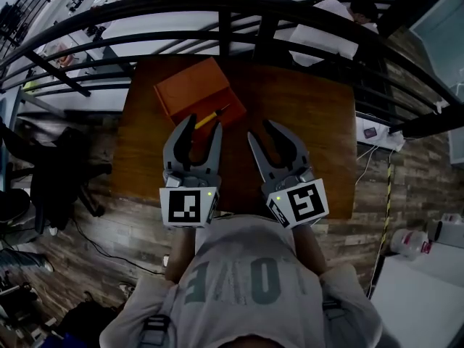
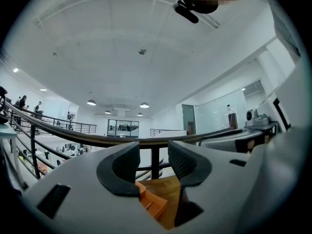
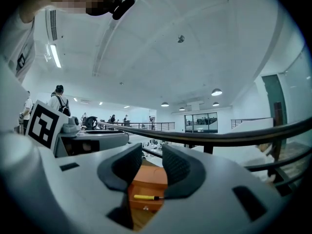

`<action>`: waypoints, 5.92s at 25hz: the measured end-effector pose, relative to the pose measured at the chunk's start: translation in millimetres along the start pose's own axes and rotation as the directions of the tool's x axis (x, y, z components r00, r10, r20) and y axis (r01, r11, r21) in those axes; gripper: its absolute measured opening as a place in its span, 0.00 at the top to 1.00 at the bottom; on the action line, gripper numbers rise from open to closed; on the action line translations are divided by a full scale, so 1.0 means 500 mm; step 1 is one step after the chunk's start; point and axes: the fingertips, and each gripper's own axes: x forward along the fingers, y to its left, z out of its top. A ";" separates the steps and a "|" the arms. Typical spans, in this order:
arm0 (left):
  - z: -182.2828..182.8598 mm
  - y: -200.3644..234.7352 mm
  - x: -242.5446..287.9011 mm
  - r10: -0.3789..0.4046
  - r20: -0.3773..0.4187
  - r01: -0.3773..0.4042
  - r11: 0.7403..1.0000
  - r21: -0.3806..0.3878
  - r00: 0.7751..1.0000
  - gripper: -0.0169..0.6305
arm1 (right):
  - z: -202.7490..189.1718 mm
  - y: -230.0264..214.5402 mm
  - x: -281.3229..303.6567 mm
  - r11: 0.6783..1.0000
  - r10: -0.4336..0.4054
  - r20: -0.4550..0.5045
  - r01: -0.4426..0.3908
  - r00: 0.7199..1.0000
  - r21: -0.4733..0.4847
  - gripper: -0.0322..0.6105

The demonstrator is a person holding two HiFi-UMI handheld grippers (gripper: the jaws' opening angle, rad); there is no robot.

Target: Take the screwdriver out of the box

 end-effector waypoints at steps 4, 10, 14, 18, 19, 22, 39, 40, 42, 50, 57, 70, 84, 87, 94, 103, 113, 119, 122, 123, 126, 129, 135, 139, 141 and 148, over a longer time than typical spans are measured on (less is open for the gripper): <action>-0.007 0.005 0.017 0.005 -0.026 -0.005 1.000 -0.005 1.000 0.71 | -0.003 -0.010 0.006 1.000 0.014 -0.013 -0.014 1.000 -0.001 0.76; -0.039 0.030 0.046 0.008 -0.077 -0.003 0.999 0.054 0.997 0.71 | -0.025 -0.028 0.030 0.999 0.035 -0.031 -0.035 0.999 0.019 0.76; -0.054 0.058 0.068 0.016 -0.123 -0.007 0.998 0.070 0.992 0.71 | -0.035 -0.040 0.054 0.998 0.053 -0.044 -0.052 0.998 0.029 0.76; -0.064 0.061 0.099 -0.006 -0.157 0.020 0.996 0.091 0.988 0.71 | -0.049 -0.062 0.067 0.998 0.062 -0.068 -0.060 0.996 0.029 0.76; -0.068 0.061 0.105 -0.010 -0.168 0.026 0.995 0.093 0.986 0.71 | -0.054 -0.065 0.069 0.998 0.063 -0.077 -0.061 0.995 0.030 0.76; -0.083 0.063 0.122 -0.022 -0.199 0.041 0.995 0.094 0.980 0.71 | -0.065 -0.075 0.075 0.997 0.067 -0.096 -0.065 0.993 0.030 0.76; -0.277 0.062 0.186 -0.093 -0.370 0.108 0.994 0.021 0.925 0.71 | -0.184 -0.122 0.094 0.995 0.073 -0.241 -0.053 0.968 0.089 0.76; -0.285 0.062 0.184 -0.096 -0.378 0.110 0.994 0.014 0.921 0.71 | -0.187 -0.121 0.093 0.994 0.070 -0.245 -0.047 0.967 0.097 0.76; -0.299 0.073 0.183 -0.099 -0.394 0.111 0.994 0.009 0.914 0.71 | -0.192 -0.113 0.101 0.993 0.067 -0.248 -0.039 0.966 0.114 0.76; -0.371 0.107 0.189 -0.138 -0.486 0.163 0.987 0.008 0.863 0.71 | -0.231 -0.090 0.135 0.990 0.089 -0.281 -0.055 0.956 0.127 0.76; -0.448 0.089 0.188 -0.235 -0.653 0.313 0.950 0.003 0.720 0.66 | -0.246 -0.094 0.127 0.992 0.085 -0.314 -0.050 0.946 0.118 0.76; -0.593 0.106 0.153 -0.208 -0.853 0.383 0.924 -0.011 0.479 0.68 | -0.275 -0.088 0.105 0.987 0.100 -0.344 -0.051 0.934 0.150 0.76; -0.657 0.113 0.155 -0.184 -0.932 0.423 0.906 -0.037 0.311 0.74 | -0.295 -0.083 0.092 0.975 0.137 -0.363 -0.061 0.922 0.213 0.76; -0.675 0.113 0.147 -0.173 -0.955 0.447 0.893 -0.049 0.242 0.76 | -0.301 -0.081 0.090 0.968 0.148 -0.364 -0.060 0.920 0.242 0.76; -0.689 0.122 0.147 -0.156 -0.969 0.508 0.860 -0.037 0.193 0.84 | -0.325 -0.068 0.094 0.958 0.181 -0.375 -0.076 0.909 0.278 0.76; -0.690 0.125 0.146 -0.159 -0.970 0.498 0.866 -0.048 0.183 0.85 | -0.324 -0.045 0.098 0.947 0.199 -0.361 -0.083 0.911 0.312 0.76; -0.613 0.124 0.143 -0.155 -0.946 0.439 0.898 -0.016 0.283 0.85 | -0.263 -0.082 0.093 0.962 0.118 -0.318 -0.029 0.941 0.272 0.76; -0.449 0.098 0.178 -0.153 -0.857 0.326 0.945 0.019 0.493 0.85 | -0.180 -0.110 0.090 0.986 0.035 -0.250 0.008 0.968 0.167 0.76; -0.362 0.087 0.191 -0.141 -0.800 0.304 0.951 0.054 0.584 0.85 | -0.121 -0.111 0.094 0.993 0.007 -0.194 0.015 0.981 0.115 0.76; -0.332 0.082 0.193 -0.137 -0.778 0.297 0.953 0.067 0.614 0.85 | -0.101 -0.111 0.092 0.995 -0.003 -0.175 0.020 0.985 0.097 0.76; -0.236 0.064 0.193 -0.122 -0.687 0.263 0.959 0.104 0.716 0.85 | -0.041 -0.114 0.081 0.998 -0.042 -0.114 0.047 0.993 0.042 0.76; -0.137 0.047 0.187 -0.089 -0.562 0.202 0.969 0.143 0.823 0.85 | 0.018 -0.111 0.071 0.998 -0.065 -0.037 0.065 0.997 -0.002 0.77; 0.041 -0.014 0.142 -0.057 -0.304 0.126 0.969 0.212 0.951 0.85 | 0.114 -0.098 0.039 0.992 -0.076 0.099 0.085 0.992 -0.095 0.77; 0.138 -0.031 0.088 -0.027 -0.095 0.040 0.990 0.133 0.995 0.85 | 0.157 -0.077 0.015 0.991 -0.075 0.163 0.092 0.984 -0.097 0.77; 0.159 -0.018 0.058 0.006 -0.035 -0.003 0.996 0.087 0.999 0.85 | 0.169 -0.060 0.013 0.990 -0.067 0.186 0.089 0.980 -0.113 0.77; 0.166 0.002 0.003 0.074 0.035 -0.076 0.996 0.054 0.997 0.85 | 0.155 -0.025 0.004 0.993 -0.050 0.184 0.069 0.982 -0.099 0.77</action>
